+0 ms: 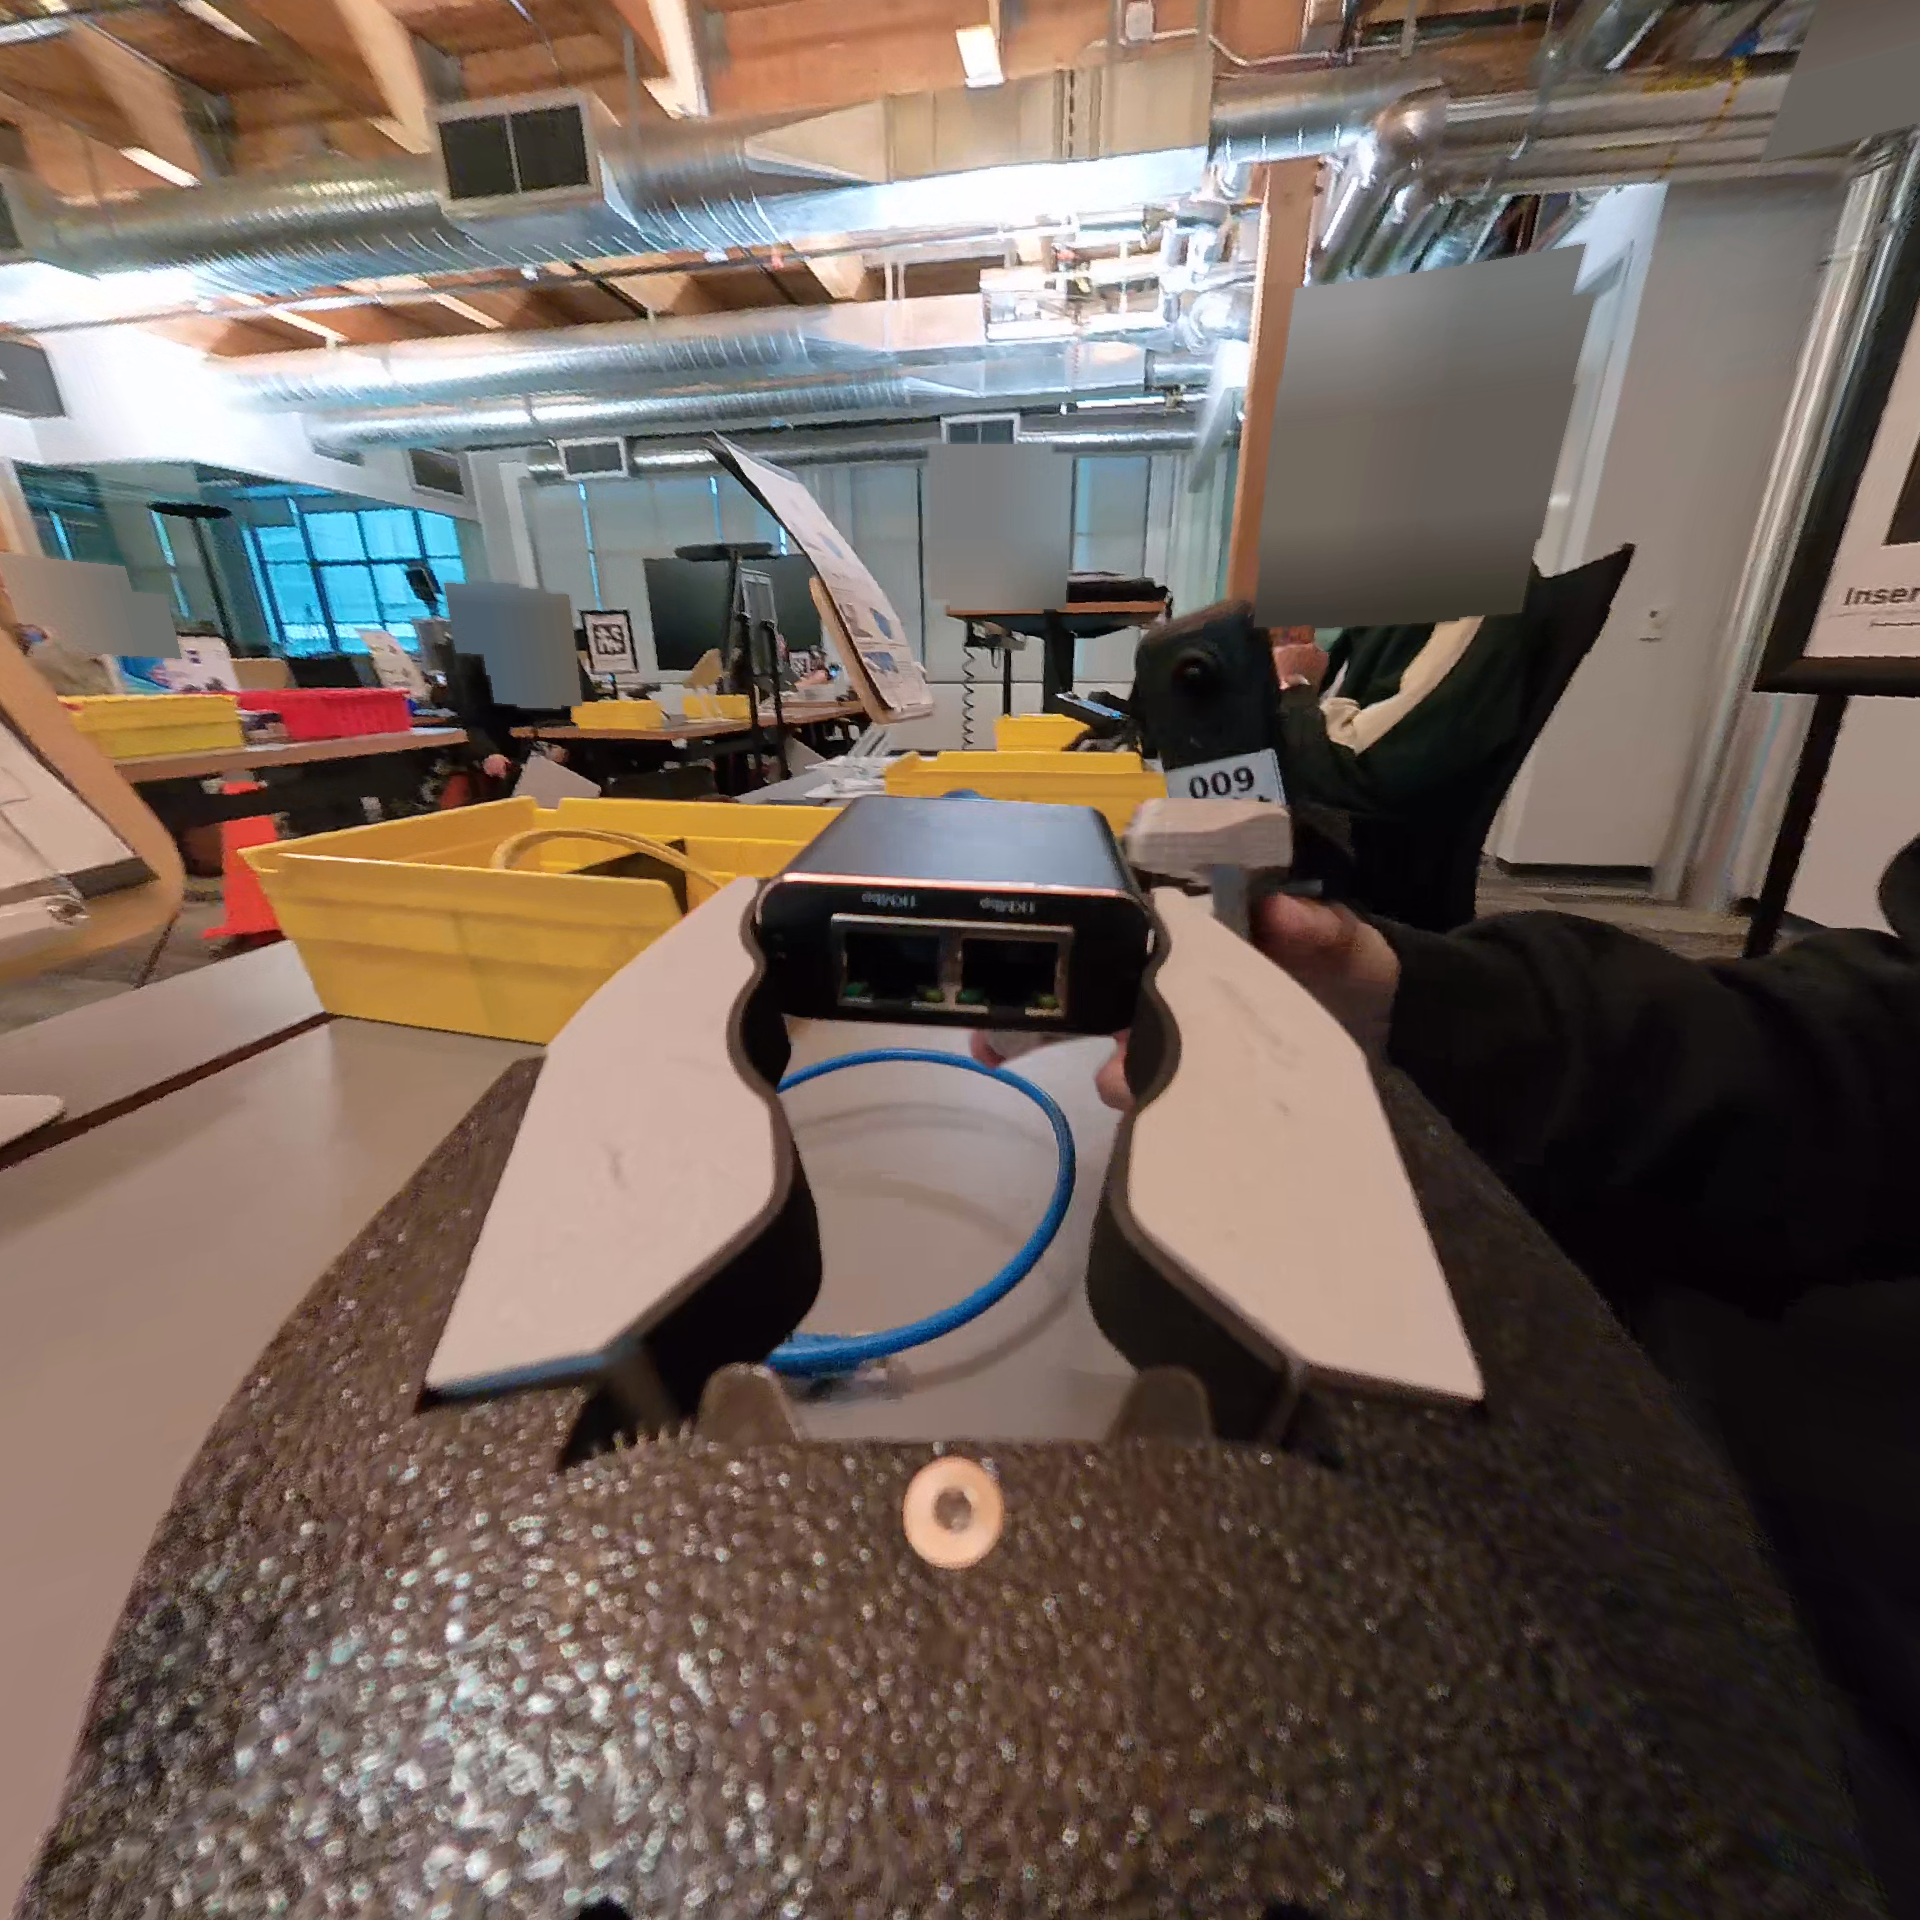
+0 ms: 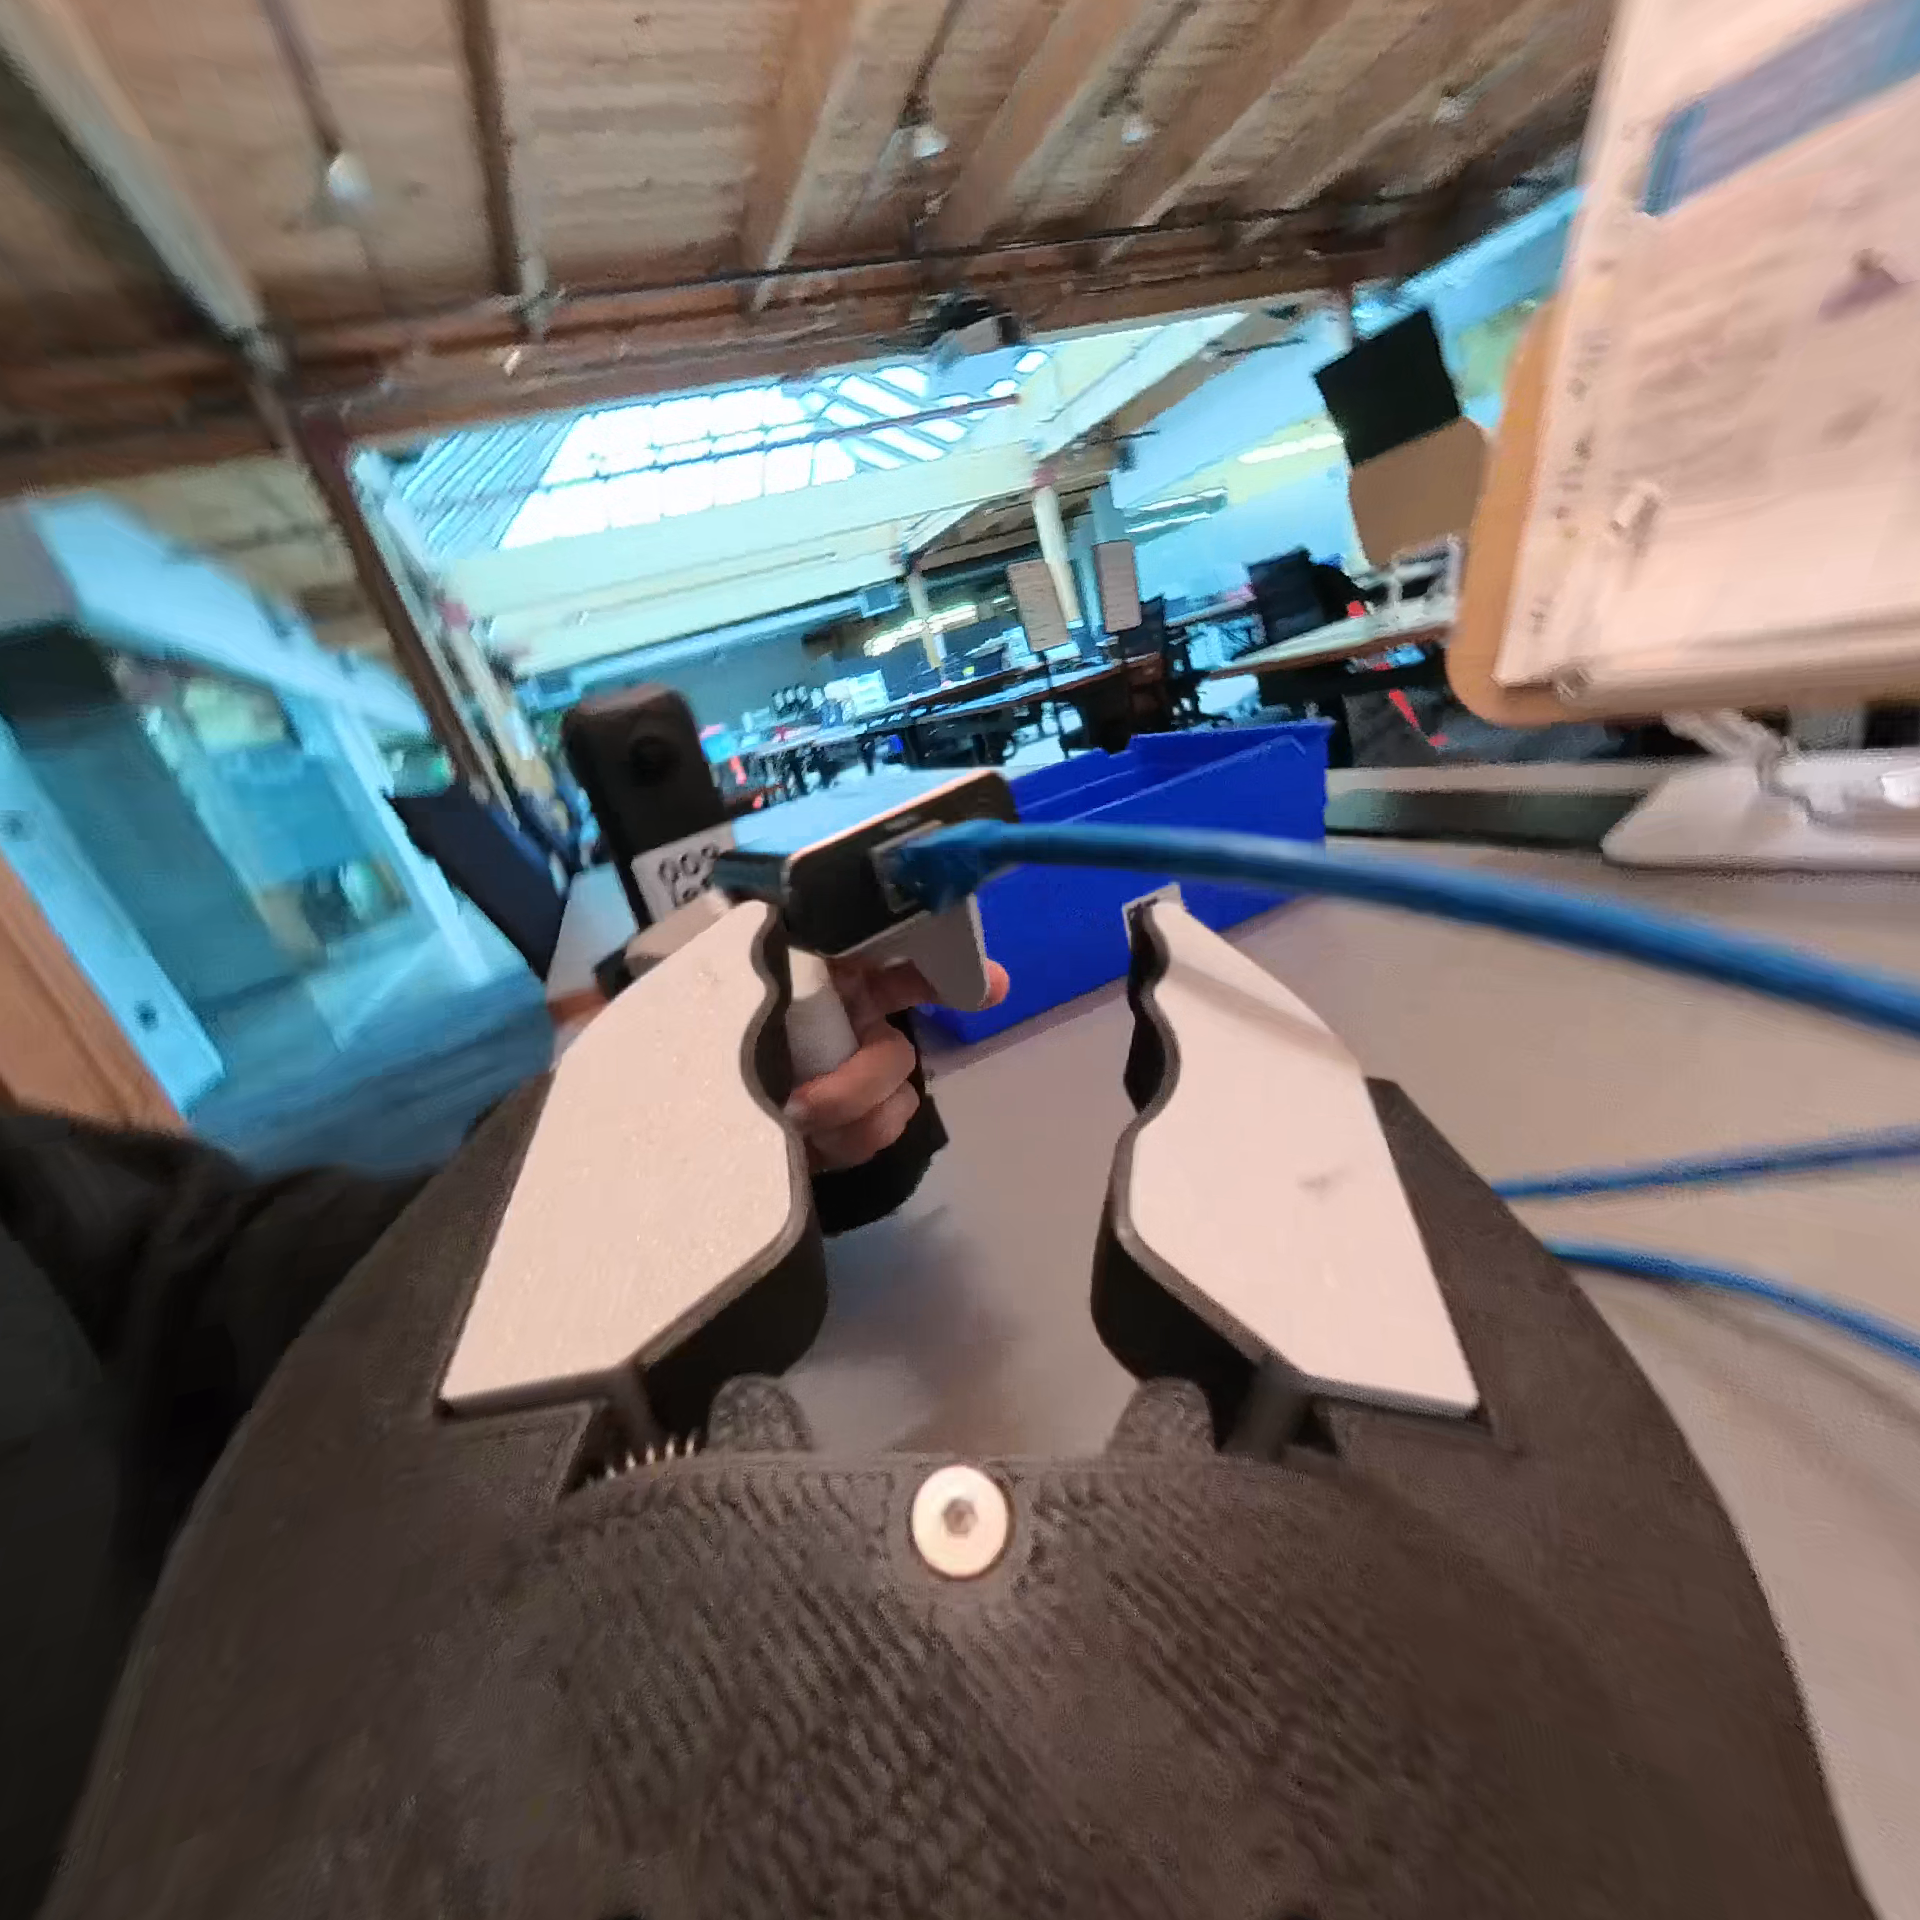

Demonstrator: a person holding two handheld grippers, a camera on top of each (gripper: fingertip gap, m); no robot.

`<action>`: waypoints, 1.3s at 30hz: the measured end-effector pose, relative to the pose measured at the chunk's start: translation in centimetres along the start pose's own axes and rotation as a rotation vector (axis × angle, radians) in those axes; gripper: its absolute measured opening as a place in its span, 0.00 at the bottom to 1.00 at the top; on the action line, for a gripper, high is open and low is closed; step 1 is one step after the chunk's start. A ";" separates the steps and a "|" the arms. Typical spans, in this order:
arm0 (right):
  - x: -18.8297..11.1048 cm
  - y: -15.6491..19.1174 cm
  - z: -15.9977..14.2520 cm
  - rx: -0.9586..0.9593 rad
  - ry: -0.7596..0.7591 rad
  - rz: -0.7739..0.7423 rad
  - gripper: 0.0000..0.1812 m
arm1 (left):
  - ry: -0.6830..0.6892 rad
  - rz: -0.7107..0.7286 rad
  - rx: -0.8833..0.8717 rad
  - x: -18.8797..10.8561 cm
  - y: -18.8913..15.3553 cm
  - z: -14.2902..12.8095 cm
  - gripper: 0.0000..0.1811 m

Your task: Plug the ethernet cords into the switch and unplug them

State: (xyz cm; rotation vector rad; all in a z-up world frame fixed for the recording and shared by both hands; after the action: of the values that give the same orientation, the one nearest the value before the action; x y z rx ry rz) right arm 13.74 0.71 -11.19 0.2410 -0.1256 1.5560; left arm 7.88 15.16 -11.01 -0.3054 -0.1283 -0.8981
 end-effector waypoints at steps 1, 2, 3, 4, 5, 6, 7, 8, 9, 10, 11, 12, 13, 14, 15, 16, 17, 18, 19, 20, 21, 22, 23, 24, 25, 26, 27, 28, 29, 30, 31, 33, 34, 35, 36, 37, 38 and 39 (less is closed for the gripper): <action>-0.1 -0.2 -0.1 0.087 -0.010 -0.043 0.34 | -0.004 0.014 0.022 -0.1 0.1 0.1 0.35; -0.2 -0.1 0.0 0.179 -0.046 -0.053 0.34 | -0.002 0.027 0.050 -0.2 0.1 0.1 0.35; -0.1 0.2 0.1 0.284 -0.087 -0.060 0.32 | 0.001 0.036 0.080 -0.3 0.1 0.0 0.35; 0.0 0.4 0.0 0.394 -0.112 -0.077 0.29 | 0.000 0.044 0.105 -0.2 0.1 0.0 0.35; 0.3 0.7 0.0 0.485 -0.142 -0.069 0.29 | -0.001 0.053 0.122 -0.2 0.0 0.0 0.35; 0.5 1.2 0.1 0.550 -0.177 -0.039 0.28 | 0.004 0.061 0.136 -0.1 0.0 0.0 0.35; 0.8 1.5 0.1 0.608 -0.188 -0.036 0.25 | 0.007 0.068 0.152 -0.1 -0.1 -0.1 0.35; 1.1 1.7 -0.1 0.654 -0.186 -0.052 0.25 | 0.010 0.072 0.165 -0.1 -0.1 -0.1 0.35; 1.2 1.7 -0.3 0.695 -0.191 -0.070 0.23 | 0.010 0.071 0.174 0.0 -0.2 -0.1 0.35; 1.3 1.7 -0.6 0.741 -0.195 -0.092 0.20 | 0.007 0.072 0.182 0.0 -0.2 -0.1 0.35; 1.3 1.6 -0.8 0.789 -0.210 -0.104 0.18 | 0.005 0.073 0.187 0.0 -0.3 -0.1 0.35; 1.3 1.6 -1.0 0.842 -0.237 -0.107 0.16 | 0.006 0.071 0.190 0.0 -0.3 -0.1 0.35; 1.3 1.5 -1.1 0.893 -0.271 -0.106 0.13 | 0.005 0.073 0.196 0.0 -0.3 -0.1 0.35; 1.3 1.5 -1.3 0.937 -0.294 -0.110 0.12 | 0.002 0.074 0.203 0.0 -0.3 -0.1 0.35; 1.4 1.6 -1.4 0.964 -0.304 -0.115 0.10 | -0.002 0.070 0.207 0.0 -0.4 -0.1 0.35; 1.4 1.7 -1.5 0.971 -0.305 -0.117 0.08 | -0.007 0.071 0.210 0.0 -0.4 -0.1 0.35; 1.5 1.8 -1.6 0.970 -0.298 -0.111 0.08 | -0.009 0.074 0.216 0.0 -0.4 0.0 0.35; 1.7 2.0 -1.6 0.974 -0.296 -0.107 0.08 | -0.011 0.073 0.222 -0.1 -0.5 0.0 0.35; 1.7 2.0 -1.6 0.976 -0.302 -0.108 0.08 | -0.015 0.073 0.224 -0.1 -0.5 0.0 0.35; 1.7 2.1 -1.6 0.978 -0.305 -0.108 0.08 | -0.015 0.075 0.227 -0.1 -0.5 0.0 0.35; 1.7 2.0 -1.6 0.983 -0.306 -0.113 0.08 | -0.010 0.078 0.236 -0.1 -0.4 0.0 0.35; 1.7 2.0 -1.7 0.988 -0.306 -0.122 0.08 | -0.004 0.082 0.250 -0.1 -0.5 -0.1 0.35; 1.7 2.0 -1.8 0.993 -0.305 -0.130 0.08 | 0.003 0.086 0.262 0.0 -0.5 -0.2 0.35; 1.6 1.9 -1.8 0.993 -0.302 -0.138 0.08 | 0.011 0.089 0.273 0.0 -0.5 -0.2 0.35; 1.6 1.8 -1.9 0.990 -0.298 -0.145 0.08 | 0.016 0.094 0.287 0.1 -0.5 -0.3 0.35; 1.5 1.8 -1.9 0.997 -0.294 -0.147 0.08 | 0.021 0.100 0.301 0.1 -0.5 -0.3 0.35; 1.5 1.7 -1.9 1.010 -0.294 -0.149 0.08 | 0.028 0.106 0.315 0.1 -0.5 -0.4 0.35; 1.5 1.7 -2.0 1.019 -0.294 -0.151 0.07 | 0.035 0.112 0.328 0.2 -0.5 -0.5 0.35; 1.4 1.6 -2.1 1.021 -0.294 -0.147 0.07 | 0.039 0.116 0.339 0.2 -0.5 -0.5 0.35; 1.4 1.6 -2.1 1.011 -0.298 -0.135 0.07 | 0.040 0.121 0.351 0.2 -0.5 -0.6 0.35; 1.4 1.5 -2.2 0.983 -0.292 -0.128 0.07 | 0.049 0.129 0.365 0.2 -0.5 -0.7 0.35; 1.3 1.4 -2.0 0.924 -0.272 -0.128 0.07 | 0.071 0.158 0.415 0.3 -0.3 -1.0 0.35; 1.4 1.3 -1.9 0.887 -0.262 -0.115 0.07 | 0.064 0.168 0.434 0.3 -0.4 -1.0 0.35; 1.4 1.2 -1.8 0.869 -0.257 -0.098 0.07 | 0.059 0.176 0.441 0.4 -0.4 -1.0 0.35; 1.4 1.0 -1.8 0.866 -0.257 -0.082 0.06 | 0.055 0.184 0.450 0.4 -0.4 -0.9 0.35; 1.5 0.9 -1.8 0.844 -0.256 -0.066 0.06 | 0.053 0.195 0.465 0.4 -0.4 -0.9 0.35; 1.5 0.7 -1.8 0.823 -0.252 -0.046 0.06 | 0.055 0.210 0.485 0.4 -0.4 -1.0 0.35; 1.6 0.4 -1.9 0.819 -0.256 -0.018 0.06 | 0.054 0.225 0.505 0.4 -0.3 -1.0 0.35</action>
State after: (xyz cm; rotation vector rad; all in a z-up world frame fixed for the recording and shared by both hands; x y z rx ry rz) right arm 13.20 2.68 -12.59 1.0806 0.3247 1.4836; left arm 7.86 14.32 -11.77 0.1728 -0.2597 -0.6235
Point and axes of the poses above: each gripper's, where its closed fingertips meet, x out along the fingers, z out of its top, y = z × x across the jaws, the point moved 7 cm from there along -x, back along the fingers, and after that the axes turned 13 degrees about -x, right-handed, at the moved point
